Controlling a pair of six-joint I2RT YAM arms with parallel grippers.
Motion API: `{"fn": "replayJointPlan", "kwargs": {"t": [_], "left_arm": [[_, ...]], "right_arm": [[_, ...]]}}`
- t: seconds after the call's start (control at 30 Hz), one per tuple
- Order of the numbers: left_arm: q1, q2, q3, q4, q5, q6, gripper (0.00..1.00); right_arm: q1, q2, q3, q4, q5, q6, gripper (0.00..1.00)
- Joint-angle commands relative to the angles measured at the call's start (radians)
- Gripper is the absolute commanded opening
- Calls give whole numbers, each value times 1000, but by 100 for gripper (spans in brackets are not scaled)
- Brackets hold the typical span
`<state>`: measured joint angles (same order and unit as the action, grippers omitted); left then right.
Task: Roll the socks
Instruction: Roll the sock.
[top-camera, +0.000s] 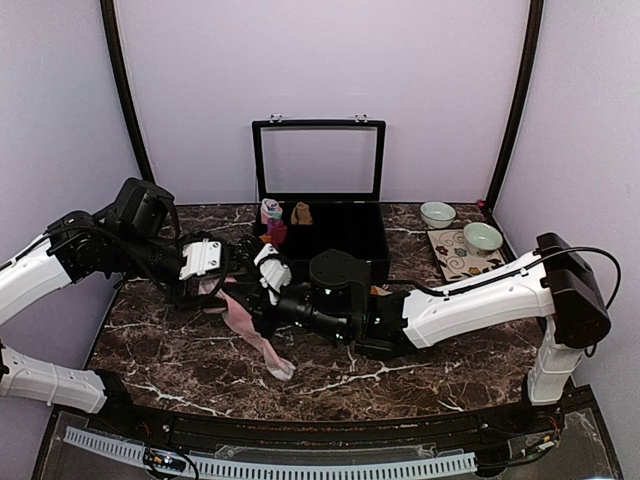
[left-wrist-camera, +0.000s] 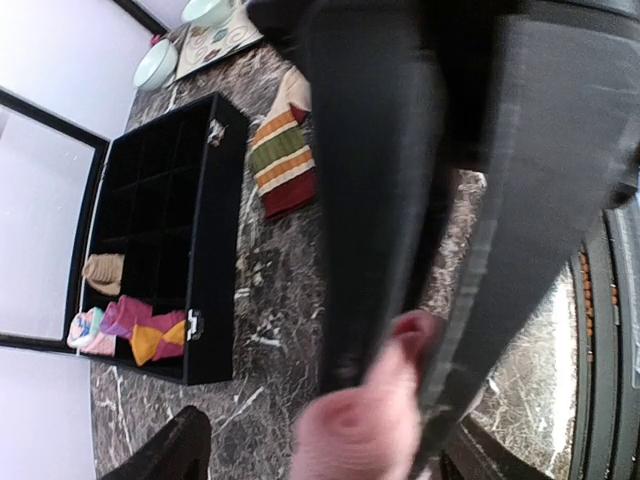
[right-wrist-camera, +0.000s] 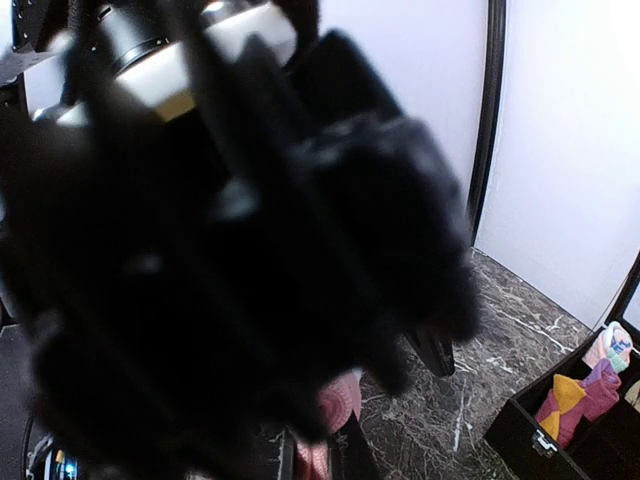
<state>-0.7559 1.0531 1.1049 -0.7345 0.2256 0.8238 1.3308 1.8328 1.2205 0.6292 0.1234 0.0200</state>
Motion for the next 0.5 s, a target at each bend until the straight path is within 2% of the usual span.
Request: {"fn": "replayJointPlan", "kwargs": {"t": [0.0, 0.13, 0.27, 0.37, 0.47], "left_arm": [[-7, -49, -35, -79, 131, 57, 78], [-7, -56, -27, -140, 207, 73, 83], [-7, -52, -19, -123, 223, 30, 84], [-7, -45, -28, -49, 148, -38, 82], [-6, -52, -44, 30, 44, -67, 74]], "right_arm": [[4, -17, 25, 96, -61, -8, 0], [1, -25, 0, 114, -85, 5, 0], [1, -23, -3, 112, -97, 17, 0], [2, -25, 3, 111, -103, 21, 0], [2, -24, 9, 108, -97, 46, 0]]}}
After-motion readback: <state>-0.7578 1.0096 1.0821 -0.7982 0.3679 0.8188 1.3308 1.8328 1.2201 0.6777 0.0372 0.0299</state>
